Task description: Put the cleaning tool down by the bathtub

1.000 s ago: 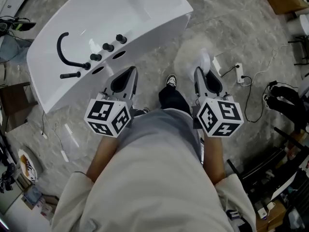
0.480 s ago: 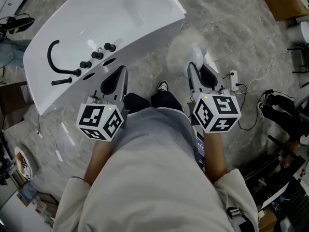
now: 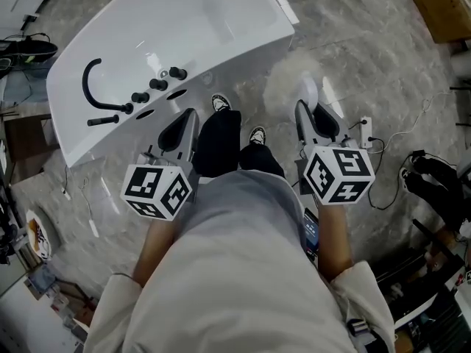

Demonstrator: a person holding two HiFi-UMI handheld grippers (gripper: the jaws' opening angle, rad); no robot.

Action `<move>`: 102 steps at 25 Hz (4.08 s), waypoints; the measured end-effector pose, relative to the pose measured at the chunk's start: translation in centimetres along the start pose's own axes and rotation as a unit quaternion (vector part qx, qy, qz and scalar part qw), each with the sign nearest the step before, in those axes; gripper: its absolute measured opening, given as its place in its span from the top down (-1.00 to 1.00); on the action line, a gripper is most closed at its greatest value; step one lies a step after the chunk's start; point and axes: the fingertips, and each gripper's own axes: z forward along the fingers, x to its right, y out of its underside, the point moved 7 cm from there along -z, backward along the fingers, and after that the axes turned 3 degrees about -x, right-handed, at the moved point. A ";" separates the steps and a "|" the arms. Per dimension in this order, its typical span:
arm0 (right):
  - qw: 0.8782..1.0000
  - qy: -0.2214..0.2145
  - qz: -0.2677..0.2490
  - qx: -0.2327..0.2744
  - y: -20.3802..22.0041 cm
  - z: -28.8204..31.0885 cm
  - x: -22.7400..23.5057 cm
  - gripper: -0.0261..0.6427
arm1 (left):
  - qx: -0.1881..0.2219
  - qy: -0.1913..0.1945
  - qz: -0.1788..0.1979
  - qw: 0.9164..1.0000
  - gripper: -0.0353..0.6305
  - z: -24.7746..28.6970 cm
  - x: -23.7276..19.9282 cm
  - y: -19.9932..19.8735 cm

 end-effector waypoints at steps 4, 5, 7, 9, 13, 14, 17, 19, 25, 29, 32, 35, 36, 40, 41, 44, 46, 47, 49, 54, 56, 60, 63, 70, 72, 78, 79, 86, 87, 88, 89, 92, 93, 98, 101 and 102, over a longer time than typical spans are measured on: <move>1.000 -0.004 -0.004 0.000 -0.4 1.0 -0.4 0.69 | -0.002 0.001 -0.004 1.000 0.87 0.4 -0.7 -0.1; 1.000 -0.003 -0.004 0.000 -0.6 1.3 -0.5 0.69 | -0.003 0.002 -0.005 1.000 0.87 0.5 -0.9 -0.1; 1.000 -0.002 -0.006 0.000 -1.0 1.7 -0.5 0.69 | -0.005 0.004 -0.009 1.000 0.87 0.9 -1.3 -0.1; 1.000 0.001 -0.010 -0.001 -1.5 2.3 -0.3 0.69 | -0.004 0.006 -0.011 1.000 0.87 1.4 -1.6 -0.3; 1.000 0.004 -0.020 -0.004 -2.5 3.8 -0.4 0.69 | -0.001 0.006 -0.021 1.000 0.87 2.1 -2.9 -0.5; 1.000 0.004 -0.023 -0.006 -2.8 4.2 -0.5 0.69 | -0.001 0.005 -0.024 1.000 0.87 2.3 -3.2 -0.6; 0.999 0.003 -0.031 -0.013 -3.7 5.6 -0.8 0.69 | 0.001 0.003 -0.033 0.999 0.87 2.7 -4.3 -1.1; 0.999 0.002 -0.035 -0.017 -4.3 6.8 -1.1 0.69 | 0.000 0.002 -0.037 0.999 0.87 3.0 -5.2 -1.3; 0.999 -0.003 -0.042 -0.032 -5.4 9.5 -1.9 0.69 | -0.006 -0.003 -0.053 0.999 0.87 3.7 -7.5 -1.4; 0.998 -0.007 -0.046 -0.046 -5.5 11.2 -2.6 0.69 | -0.010 -0.004 -0.060 0.998 0.87 4.1 -8.9 -1.4; 0.997 -0.009 -0.052 -0.054 -5.6 12.5 -3.2 0.69 | -0.013 -0.004 -0.065 0.998 0.87 4.3 -9.9 -1.4; 0.996 -0.013 -0.056 -0.063 -5.7 13.6 -3.6 0.69 | -0.017 -0.004 -0.070 0.997 0.87 4.5 -10.6 -1.4; 0.996 -0.015 -0.057 -0.066 -5.7 14.0 -3.8 0.69 | -0.018 -0.005 -0.071 0.997 0.87 4.6 -10.8 -1.4; 0.995 -0.018 -0.063 -0.079 -5.9 15.2 -4.2 0.69 | -0.024 -0.007 -0.077 0.997 0.87 4.8 -11.8 -1.4; 0.994 -0.019 -0.065 -0.082 -5.9 15.5 -4.2 0.69 | -0.025 -0.007 -0.079 0.997 0.87 4.9 -12.0 -1.4; 0.993 -0.020 -0.070 -0.091 -5.9 16.5 -4.1 0.69 | -0.030 -0.007 -0.083 0.996 0.87 5.3 -12.5 -1.2; 0.992 -0.022 -0.074 -0.097 -5.8 17.4 -4.2 0.69 | -0.032 -0.007 -0.086 0.996 0.87 5.6 -13.1 -1.1; 0.992 -0.024 -0.076 -0.101 -5.8 17.8 -4.3 0.69 | -0.033 -0.008 -0.087 0.996 0.87 5.7 -13.4 -1.1; 0.991 -0.024 -0.081 -0.107 -5.8 18.6 -4.4 0.69 | -0.035 -0.008 -0.090 0.995 0.87 5.9 -13.8 -1.1; 0.988 -0.018 -0.089 -0.125 -5.3 20.1 -3.8 0.69 | -0.035 -0.004 -0.093 0.995 0.87 6.3 -14.1 -1.6; 0.986 -0.016 -0.093 -0.135 -4.9 20.6 -3.6 0.69 | -0.037 -0.005 -0.095 0.995 0.87 6.4 -14.3 -1.7; 0.983 -0.013 -0.105 -0.153 -4.5 21.5 -3.3 0.69 | -0.041 -0.009 -0.100 0.994 0.87 6.5 -14.8 -1.9; 0.980 -0.014 -0.113 -0.162 -4.5 22.3 -3.0 0.69 | -0.045 -0.011 -0.104 0.994 0.87 6.8 -15.1 -1.9; 0.975 -0.020 -0.130 -0.181 -4.5 24.6 -2.6 0.69 | -0.049 -0.014 -0.115 0.992 0.87 7.6 -16.3 -1.9; 0.973 -0.023 -0.135 -0.188 -4.4 25.3 -2.8 0.69 | -0.050 -0.016 -0.120 0.991 0.87 7.7 -16.8 -1.8; 0.965 -0.031 -0.159 -0.207 -4.5 27.5 -2.9 0.69 | -0.054 -0.019 -0.129 0.990 0.87 8.2 -17.8 -1.7; 0.963 -0.033 -0.162 -0.211 -4.4 27.9 -2.9 0.69 | -0.054 -0.019 -0.130 0.990 0.87 8.3 -18.1 -1.6; 0.949 -0.045 -0.197 -0.240 -3.5 30.8 -3.4 0.69 | -0.057 -0.031 -0.120 0.991 0.87 8.5 -19.3 -1.4; 0.947 -0.047 -0.203 -0.245 -3.3 31.2 -3.5 0.69 | -0.058 -0.034 -0.113 0.991 0.87 8.5 -19.3 -1.4; 0.944 -0.048 -0.209 -0.250 -3.1 31.6 -3.6 0.69 | -0.058 -0.034 -0.111 0.992 0.87 8.5 -19.4 -1.4; 0.942 -0.050 -0.214 -0.255 -2.9 31.9 -3.6 0.69 | -0.059 -0.034 -0.113 0.991 0.87 8.5 -19.5 -1.3; 0.936 -0.056 -0.224 -0.267 -2.4 33.0 -3.8 0.69 | -0.060 -0.034 -0.122 0.990 0.87 8.5 -20.1 -1.2; 0.933 -0.058 -0.227 -0.271 -2.2 33.4 -3.9 0.69 | -0.061 -0.036 -0.124 0.990 0.87 8.5 -20.3 -1.2; 0.920 -0.064 -0.257 -0.287 -1.6 34.9 -4.1 0.69 | -0.066 -0.042 -0.133 0.988 0.87 8.4 -21.2 -0.7; 0.910 -0.067 -0.281 -0.296 -1.3 35.8 -4.3 0.69 | -0.067 -0.044 -0.138 0.987 0.87 8.6 -21.8 -0.4; 0.908 -0.068 -0.284 -0.299 -1.2 36.1 -4.4 0.69 | -0.068 -0.045 -0.140 0.987 0.87 8.6 -21.9 -0.4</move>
